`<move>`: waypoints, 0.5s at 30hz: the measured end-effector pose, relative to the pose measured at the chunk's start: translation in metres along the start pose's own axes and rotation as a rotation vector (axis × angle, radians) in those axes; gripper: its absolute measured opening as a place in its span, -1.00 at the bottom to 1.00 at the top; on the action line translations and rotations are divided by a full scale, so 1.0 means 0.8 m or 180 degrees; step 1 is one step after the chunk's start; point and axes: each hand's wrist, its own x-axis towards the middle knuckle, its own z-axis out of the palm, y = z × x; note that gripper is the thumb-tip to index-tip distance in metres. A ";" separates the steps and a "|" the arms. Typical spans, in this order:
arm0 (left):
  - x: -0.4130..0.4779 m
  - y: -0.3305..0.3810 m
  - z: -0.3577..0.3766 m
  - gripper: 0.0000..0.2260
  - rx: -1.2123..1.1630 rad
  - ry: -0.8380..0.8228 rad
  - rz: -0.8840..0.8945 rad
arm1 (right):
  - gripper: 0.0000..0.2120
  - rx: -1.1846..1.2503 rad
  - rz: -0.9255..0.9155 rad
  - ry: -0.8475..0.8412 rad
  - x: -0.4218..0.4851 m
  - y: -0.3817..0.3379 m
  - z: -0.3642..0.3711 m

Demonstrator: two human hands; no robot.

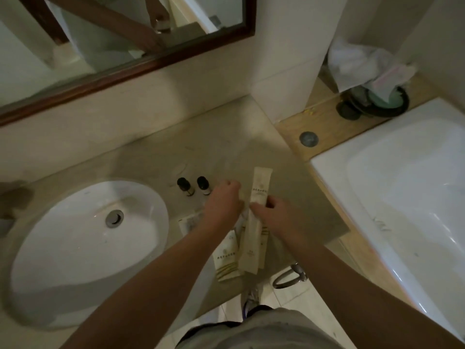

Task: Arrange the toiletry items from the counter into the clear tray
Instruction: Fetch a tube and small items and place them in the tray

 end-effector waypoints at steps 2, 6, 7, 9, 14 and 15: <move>-0.028 -0.010 -0.014 -0.72 -0.0269 0.0121 -0.0030 | -0.75 0.0197 -0.0175 -0.0060 -0.016 -0.024 0.011; -0.105 -0.073 -0.051 -0.72 -0.0868 0.0422 -0.0468 | -0.75 0.0453 -0.0479 -0.0425 -0.051 -0.081 0.066; -0.124 -0.095 -0.063 -0.72 -0.0888 0.0562 -0.0594 | -0.76 0.0432 -0.0558 -0.0613 -0.061 -0.094 0.087; -0.166 -0.144 -0.085 -0.72 -0.0904 0.0893 -0.0777 | -0.84 0.0261 -0.0730 -0.1051 -0.087 -0.118 0.137; -0.309 -0.275 -0.125 -0.81 -0.1072 0.1766 -0.1369 | -0.95 -0.0485 -0.1282 -0.1754 -0.181 -0.156 0.300; -0.342 -0.299 -0.134 -0.81 -0.1125 0.1833 -0.1559 | -0.94 -0.0503 -0.1318 -0.1921 -0.203 -0.160 0.334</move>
